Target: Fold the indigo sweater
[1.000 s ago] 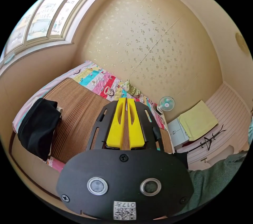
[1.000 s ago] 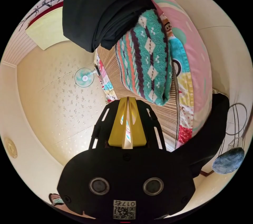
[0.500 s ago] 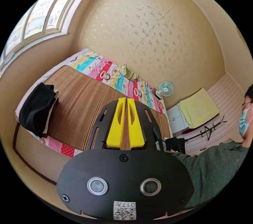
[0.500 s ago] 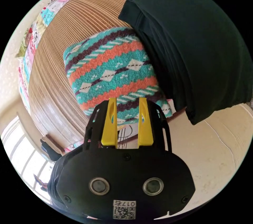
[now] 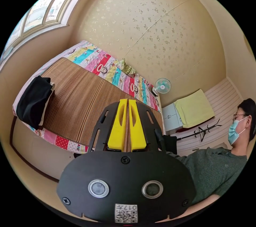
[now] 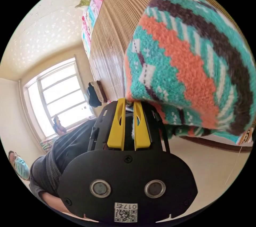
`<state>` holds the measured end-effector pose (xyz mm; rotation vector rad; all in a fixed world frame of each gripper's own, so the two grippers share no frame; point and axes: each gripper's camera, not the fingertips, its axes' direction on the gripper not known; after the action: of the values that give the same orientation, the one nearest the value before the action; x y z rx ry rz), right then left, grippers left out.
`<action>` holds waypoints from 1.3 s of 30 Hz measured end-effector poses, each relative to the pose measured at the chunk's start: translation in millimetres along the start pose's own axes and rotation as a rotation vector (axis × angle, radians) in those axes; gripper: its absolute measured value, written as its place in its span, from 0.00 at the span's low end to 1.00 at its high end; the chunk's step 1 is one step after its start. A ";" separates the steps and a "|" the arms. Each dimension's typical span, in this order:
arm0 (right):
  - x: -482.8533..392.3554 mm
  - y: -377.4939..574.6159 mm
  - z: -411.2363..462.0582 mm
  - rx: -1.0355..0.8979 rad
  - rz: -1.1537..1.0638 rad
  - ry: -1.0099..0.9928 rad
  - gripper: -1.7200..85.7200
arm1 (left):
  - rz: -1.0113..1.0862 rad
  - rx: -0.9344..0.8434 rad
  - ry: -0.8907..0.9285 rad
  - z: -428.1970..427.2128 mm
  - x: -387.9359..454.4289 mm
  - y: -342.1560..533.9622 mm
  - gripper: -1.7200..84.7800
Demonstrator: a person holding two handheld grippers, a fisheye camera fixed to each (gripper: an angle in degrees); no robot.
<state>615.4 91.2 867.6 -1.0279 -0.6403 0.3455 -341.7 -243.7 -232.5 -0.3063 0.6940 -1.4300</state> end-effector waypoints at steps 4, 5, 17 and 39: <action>-33.1 24.7 -32.8 0.191 -0.059 0.282 0.09 | 0.027 -0.024 -0.018 18.8 10.8 -14.7 0.01; -33.4 33.4 -51.4 0.264 -0.053 0.376 0.09 | 0.027 -0.023 -0.023 23.9 12.4 -18.5 0.01; 62.7 55.4 -86.0 0.267 0.225 0.215 0.16 | 0.097 -0.180 0.054 144.9 41.5 -78.1 0.08; -197.9 102.6 81.0 -0.113 -0.778 -0.273 0.04 | 0.396 -1.091 0.038 602.7 224.1 -80.5 0.21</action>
<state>414.3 87.4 742.0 -0.7685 -1.2565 -0.2425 -44.6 -597.5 221.9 -0.9209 1.4417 -0.5700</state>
